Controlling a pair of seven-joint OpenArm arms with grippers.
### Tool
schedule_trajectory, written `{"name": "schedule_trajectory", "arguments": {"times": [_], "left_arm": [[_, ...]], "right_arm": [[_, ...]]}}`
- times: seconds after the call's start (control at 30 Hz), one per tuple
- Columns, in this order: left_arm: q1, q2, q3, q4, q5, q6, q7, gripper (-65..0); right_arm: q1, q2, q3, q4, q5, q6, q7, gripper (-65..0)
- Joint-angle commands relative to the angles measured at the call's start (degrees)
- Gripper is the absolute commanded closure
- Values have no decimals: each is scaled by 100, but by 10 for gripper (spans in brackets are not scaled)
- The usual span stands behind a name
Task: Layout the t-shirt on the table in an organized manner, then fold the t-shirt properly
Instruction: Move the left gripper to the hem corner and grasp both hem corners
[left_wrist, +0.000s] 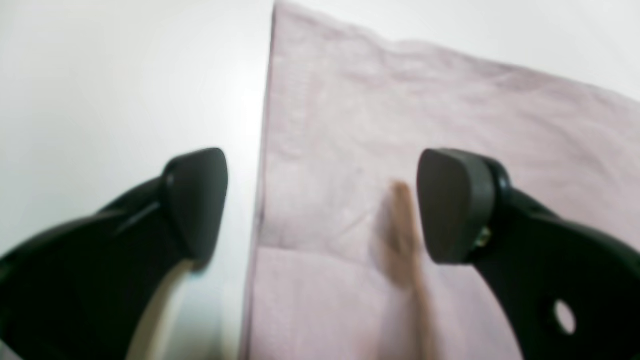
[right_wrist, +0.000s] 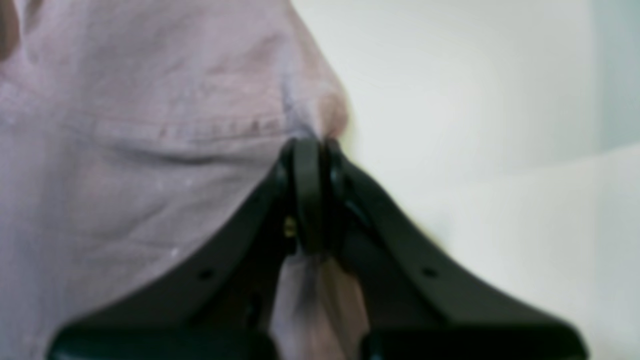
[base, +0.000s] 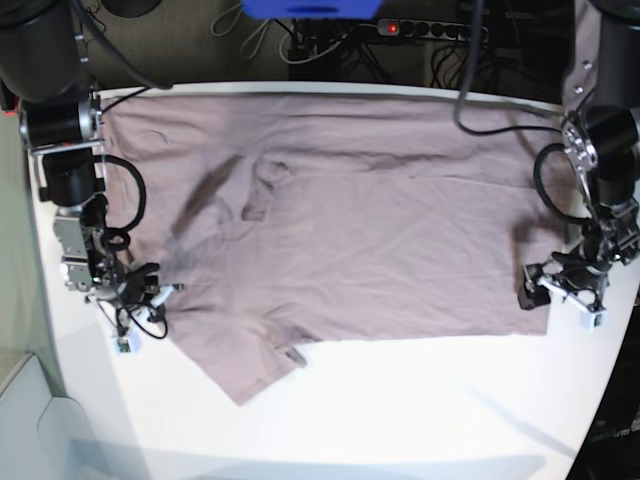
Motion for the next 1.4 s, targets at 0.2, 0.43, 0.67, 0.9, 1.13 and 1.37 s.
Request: {"name": "schedule_trajectory", "arguments": {"times": [0.2, 0.43, 0.67, 0.9, 1.13, 1.37], "left_arm": [[32, -26, 6, 55, 2, 686, 44, -540], [-38, 0, 42, 55, 2, 686, 44, -233], [-47, 159, 789, 55, -7, 748, 18, -194], [-47, 185, 894, 55, -7, 704, 18, -176], [-47, 185, 894, 63, -7, 695, 53, -15], [-29, 185, 859, 389, -68, 686, 387, -3]], "right_arm": [[61, 60, -2, 15, -60, -8, -154, 0], [61, 51, -2, 15, -60, -8, -163, 0], [61, 60, -2, 15, -60, -8, -181, 0], [-53, 60, 25, 24, -60, -8, -181, 0], [-53, 60, 25, 24, -60, -8, -181, 0], [-53, 166, 33, 50, -51, 36, -181, 0]]}}
